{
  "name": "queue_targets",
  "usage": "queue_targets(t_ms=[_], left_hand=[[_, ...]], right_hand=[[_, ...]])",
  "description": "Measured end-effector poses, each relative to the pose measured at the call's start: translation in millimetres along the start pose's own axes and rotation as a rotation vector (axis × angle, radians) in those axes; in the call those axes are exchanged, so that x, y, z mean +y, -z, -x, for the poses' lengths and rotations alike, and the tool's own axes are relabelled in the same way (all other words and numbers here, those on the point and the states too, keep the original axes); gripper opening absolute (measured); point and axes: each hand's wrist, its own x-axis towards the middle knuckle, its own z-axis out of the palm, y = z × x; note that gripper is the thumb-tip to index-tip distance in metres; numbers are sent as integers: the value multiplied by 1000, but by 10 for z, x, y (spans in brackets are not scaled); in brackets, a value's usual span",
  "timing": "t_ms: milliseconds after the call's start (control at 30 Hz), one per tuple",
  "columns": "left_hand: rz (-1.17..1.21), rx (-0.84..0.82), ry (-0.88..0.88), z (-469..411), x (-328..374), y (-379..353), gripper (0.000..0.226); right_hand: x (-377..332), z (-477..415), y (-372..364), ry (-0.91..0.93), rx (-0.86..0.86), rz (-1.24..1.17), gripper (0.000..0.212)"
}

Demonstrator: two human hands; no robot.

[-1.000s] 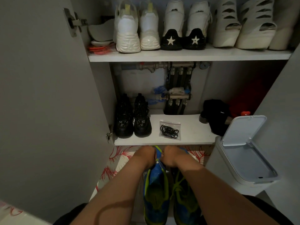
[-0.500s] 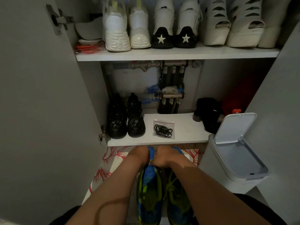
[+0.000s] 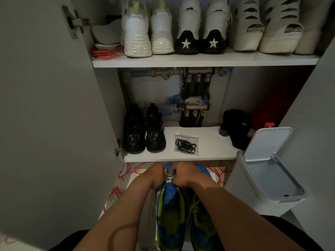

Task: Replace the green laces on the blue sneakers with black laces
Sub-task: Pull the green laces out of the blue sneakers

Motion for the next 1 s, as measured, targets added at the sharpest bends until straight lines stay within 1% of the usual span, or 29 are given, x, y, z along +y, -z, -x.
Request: queue_targets(t_ms=[33,100,200,300,400,433,467,533,567,600,633,667,733,767,867,1000], left_hand=[[22,-1,-6,9,-15,4,20],[57,-10,-19,27,-34,13,17],[99,-21,-16,42,-60,14,12],[167,7,-17,53,-91,22,9],[185,14,-27,63,-129,64,28],[202,7,-27,62,-141,77,28],[227,0,-24,62,-150,85,24],[265,6,-14,61,-157,98,12],[267,15,-12,62,-153,106,8],[270,21,-7,65,-150,107,6],[283,16,1,67,-143,104,5],[304,0,8,71,-132,102,6],[343,-27,26,77,-106,93,12],[358,-28,35,77,-98,91,14],[384,-3,41,66,-119,103,11],[399,21,34,32,-152,104,8]], right_hand=[[-8,1,-14,8,20,17,28],[-30,-11,-35,9,54,48,21],[-79,-33,-56,13,51,113,24],[-140,-61,-65,26,42,141,26],[-223,-92,-33,63,47,65,23],[-245,-106,-25,79,48,22,20],[-264,-114,-13,92,51,-28,19],[-276,-122,12,86,74,-139,28],[-269,-122,25,71,96,-174,28],[-262,-119,37,53,121,-190,22],[-248,-111,50,36,140,-186,14],[-229,-104,66,24,151,-177,13],[-179,-78,89,10,126,-128,28],[-150,-62,87,1,95,-95,29],[-91,-14,56,-36,14,1,24],[-76,-11,50,-44,14,20,13]])
